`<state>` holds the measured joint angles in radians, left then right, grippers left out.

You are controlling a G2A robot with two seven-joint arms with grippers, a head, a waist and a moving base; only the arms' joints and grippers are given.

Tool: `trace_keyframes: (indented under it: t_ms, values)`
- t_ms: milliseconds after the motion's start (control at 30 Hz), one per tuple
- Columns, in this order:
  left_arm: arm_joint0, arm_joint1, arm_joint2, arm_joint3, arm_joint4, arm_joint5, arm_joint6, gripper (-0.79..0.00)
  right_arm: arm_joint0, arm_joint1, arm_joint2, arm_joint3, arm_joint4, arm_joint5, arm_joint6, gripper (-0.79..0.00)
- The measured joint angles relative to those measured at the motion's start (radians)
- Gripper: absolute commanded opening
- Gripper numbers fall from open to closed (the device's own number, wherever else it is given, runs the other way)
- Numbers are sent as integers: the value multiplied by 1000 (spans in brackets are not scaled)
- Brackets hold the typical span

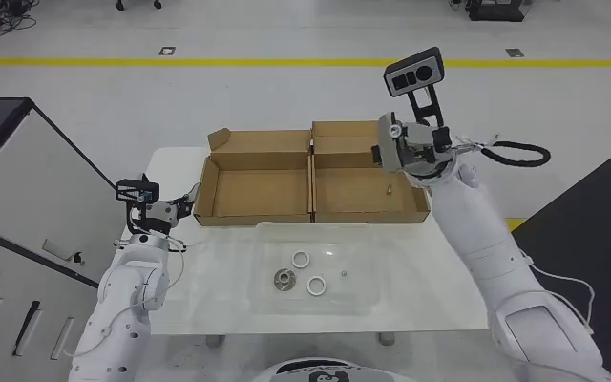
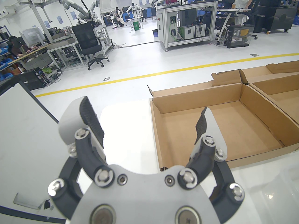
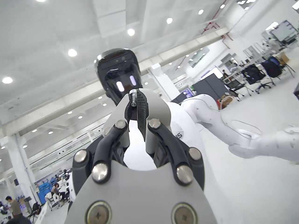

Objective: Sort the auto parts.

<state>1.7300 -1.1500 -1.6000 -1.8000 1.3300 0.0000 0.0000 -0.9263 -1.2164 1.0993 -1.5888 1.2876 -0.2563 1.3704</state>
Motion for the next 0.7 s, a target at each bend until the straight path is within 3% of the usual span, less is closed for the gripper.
trace_keyframes:
  t_ms: [200, 567, 700]
  values:
    - [0, 0, 0, 0, 0, 0, 0, 0, -15, -1, 22, -1, -46, 12, -2, -785]
    - [0, 0, 0, 0, 0, 0, 0, 0, -66, -41, 22, -16, 261, -46, -6, -785]
    - [0, 0, 0, 0, 0, 0, 0, 0, -57, -44, 34, -2, 203, -36, 5, -785]
